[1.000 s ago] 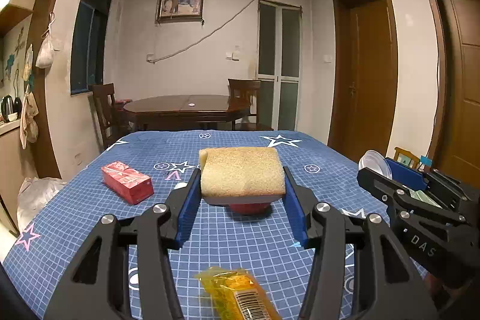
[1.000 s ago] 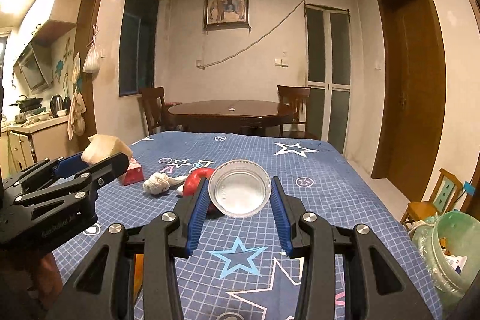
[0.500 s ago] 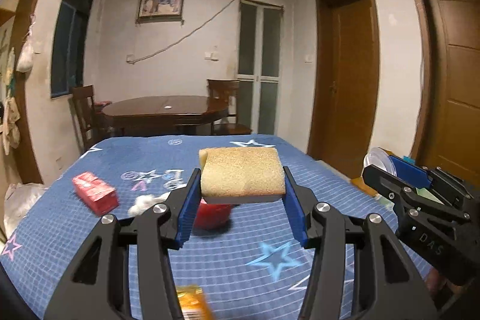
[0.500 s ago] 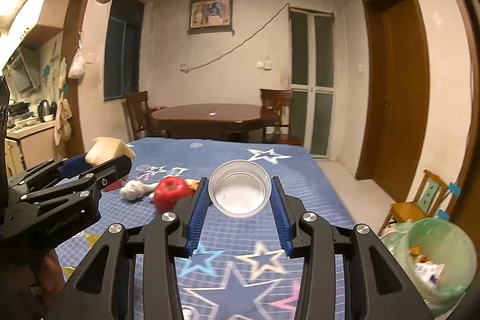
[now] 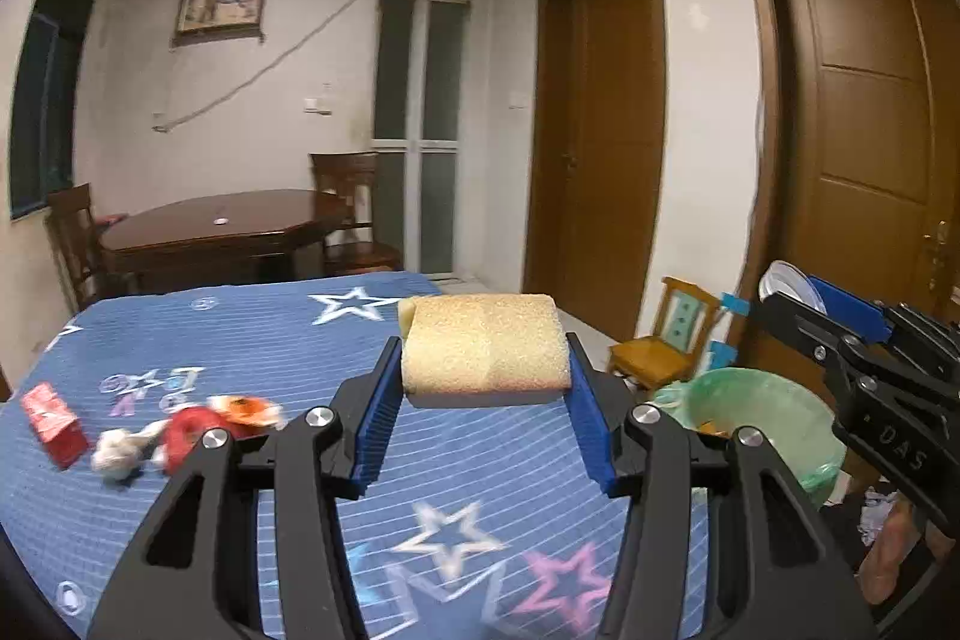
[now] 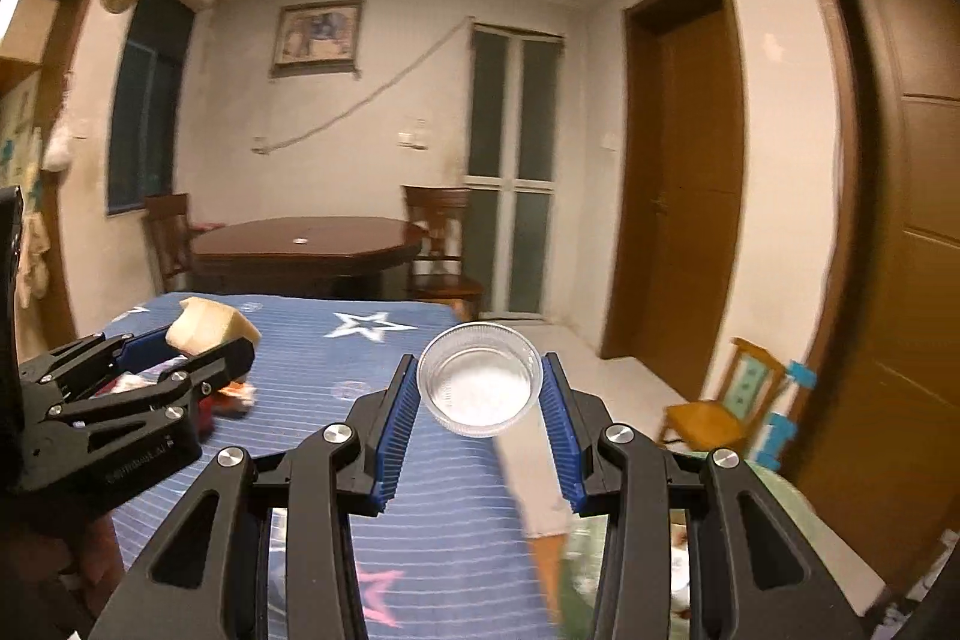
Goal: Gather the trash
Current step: 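Lift the sponge and white lid and carry them over the green bin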
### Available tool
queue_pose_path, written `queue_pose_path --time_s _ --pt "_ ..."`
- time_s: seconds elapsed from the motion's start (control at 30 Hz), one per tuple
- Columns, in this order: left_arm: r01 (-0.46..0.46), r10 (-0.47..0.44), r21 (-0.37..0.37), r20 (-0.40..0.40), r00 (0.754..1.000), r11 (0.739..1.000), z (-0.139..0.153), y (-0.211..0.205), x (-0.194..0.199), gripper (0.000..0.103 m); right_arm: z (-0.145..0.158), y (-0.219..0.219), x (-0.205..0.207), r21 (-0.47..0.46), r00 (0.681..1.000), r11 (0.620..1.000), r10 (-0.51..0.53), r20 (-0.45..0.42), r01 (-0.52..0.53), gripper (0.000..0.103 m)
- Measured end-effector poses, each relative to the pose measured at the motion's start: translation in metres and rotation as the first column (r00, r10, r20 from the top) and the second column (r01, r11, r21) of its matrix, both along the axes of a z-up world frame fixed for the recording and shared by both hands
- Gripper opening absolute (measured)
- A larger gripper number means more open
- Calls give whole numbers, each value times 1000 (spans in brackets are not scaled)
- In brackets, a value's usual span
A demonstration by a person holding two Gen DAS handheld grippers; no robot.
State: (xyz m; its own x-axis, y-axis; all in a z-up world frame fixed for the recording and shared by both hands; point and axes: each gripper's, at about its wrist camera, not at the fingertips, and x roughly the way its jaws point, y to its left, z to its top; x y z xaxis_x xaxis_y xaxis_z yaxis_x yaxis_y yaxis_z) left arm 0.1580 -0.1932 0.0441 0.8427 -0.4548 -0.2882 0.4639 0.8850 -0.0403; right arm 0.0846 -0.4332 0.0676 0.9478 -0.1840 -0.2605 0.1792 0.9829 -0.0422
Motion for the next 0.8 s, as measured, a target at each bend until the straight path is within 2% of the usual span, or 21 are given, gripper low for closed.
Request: queue_pose_path --time_s 0.4,0.6,0.67,0.8 --pt "176 -173 54 -44 984 983 -8 -115 5 50 -12 -159 -27 22 977 980 -194 -88 196 42" --pt "238 -231 93 -76 970 967 -18 -164 11 50 -28 -226 -23 28 957 967 -245 -154 252 42" --pt "256 -247 107 -93 964 961 -23 -180 15 50 -35 -236 -18 32 951 965 -252 -177 262 42" --pt "292 -274 130 -137 952 948 -33 -203 20 50 -54 -274 -8 53 933 960 -254 -253 276 42"
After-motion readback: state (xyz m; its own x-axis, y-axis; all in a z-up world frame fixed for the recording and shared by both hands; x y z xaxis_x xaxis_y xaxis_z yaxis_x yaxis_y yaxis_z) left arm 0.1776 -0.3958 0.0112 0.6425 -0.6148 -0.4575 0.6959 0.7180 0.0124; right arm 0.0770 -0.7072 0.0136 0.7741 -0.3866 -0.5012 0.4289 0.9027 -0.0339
